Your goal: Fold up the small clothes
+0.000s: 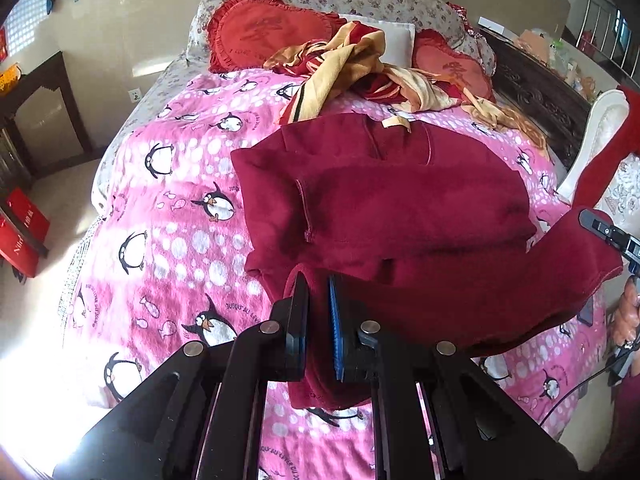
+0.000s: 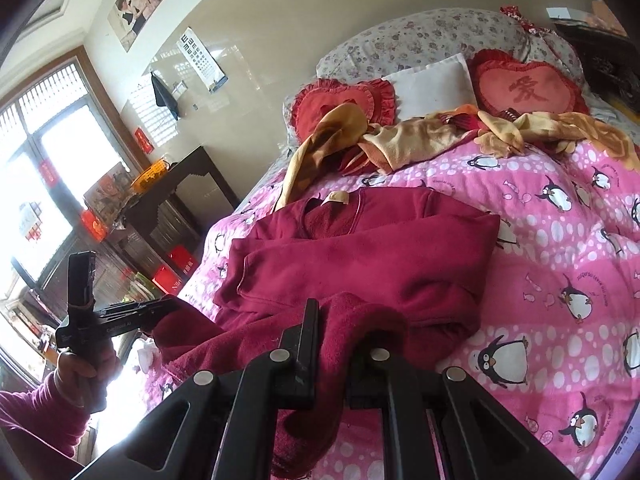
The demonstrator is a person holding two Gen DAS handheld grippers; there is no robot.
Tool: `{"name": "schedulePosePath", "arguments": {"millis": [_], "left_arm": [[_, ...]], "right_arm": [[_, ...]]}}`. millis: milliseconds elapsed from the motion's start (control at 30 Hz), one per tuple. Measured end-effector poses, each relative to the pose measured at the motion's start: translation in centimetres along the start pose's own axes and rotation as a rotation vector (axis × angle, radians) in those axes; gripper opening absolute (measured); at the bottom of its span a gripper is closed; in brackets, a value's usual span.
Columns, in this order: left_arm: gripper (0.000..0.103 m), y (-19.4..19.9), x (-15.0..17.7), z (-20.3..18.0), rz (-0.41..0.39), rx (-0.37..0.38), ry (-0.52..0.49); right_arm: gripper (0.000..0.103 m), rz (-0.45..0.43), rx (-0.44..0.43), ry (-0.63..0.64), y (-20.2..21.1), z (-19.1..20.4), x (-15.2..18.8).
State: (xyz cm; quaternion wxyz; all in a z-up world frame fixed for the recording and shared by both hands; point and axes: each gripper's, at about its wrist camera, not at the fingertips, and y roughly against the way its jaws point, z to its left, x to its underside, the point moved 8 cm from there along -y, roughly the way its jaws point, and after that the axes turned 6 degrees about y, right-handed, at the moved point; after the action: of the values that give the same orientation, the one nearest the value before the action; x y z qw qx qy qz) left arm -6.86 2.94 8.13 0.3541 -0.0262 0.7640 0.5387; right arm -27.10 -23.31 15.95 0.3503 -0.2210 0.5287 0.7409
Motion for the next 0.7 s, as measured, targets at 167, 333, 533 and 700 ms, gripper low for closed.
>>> {"name": "schedulePosePath", "arguments": {"millis": [167,333,533,700], "left_arm": [[0.008,-1.2,-2.0,0.4,-0.015,-0.011,0.011],[0.008,-3.8,-5.8,0.6,-0.039,-0.027,0.042],[0.008,-8.8,-9.5,1.3,-0.018,-0.062,0.090],[0.009,-12.2,-11.7,2.6,0.023,0.021,0.186]], "right_arm": [[0.008,-0.006,0.027,-0.007,-1.0,-1.1,-1.5],[0.008,-0.004,0.071,-0.027,-3.3,-3.0,-3.9],[0.008,0.038,0.116,-0.106,-8.3,-6.7,-6.5],[0.009,0.146,0.113,-0.199,-13.3,-10.3,-6.9]]}}
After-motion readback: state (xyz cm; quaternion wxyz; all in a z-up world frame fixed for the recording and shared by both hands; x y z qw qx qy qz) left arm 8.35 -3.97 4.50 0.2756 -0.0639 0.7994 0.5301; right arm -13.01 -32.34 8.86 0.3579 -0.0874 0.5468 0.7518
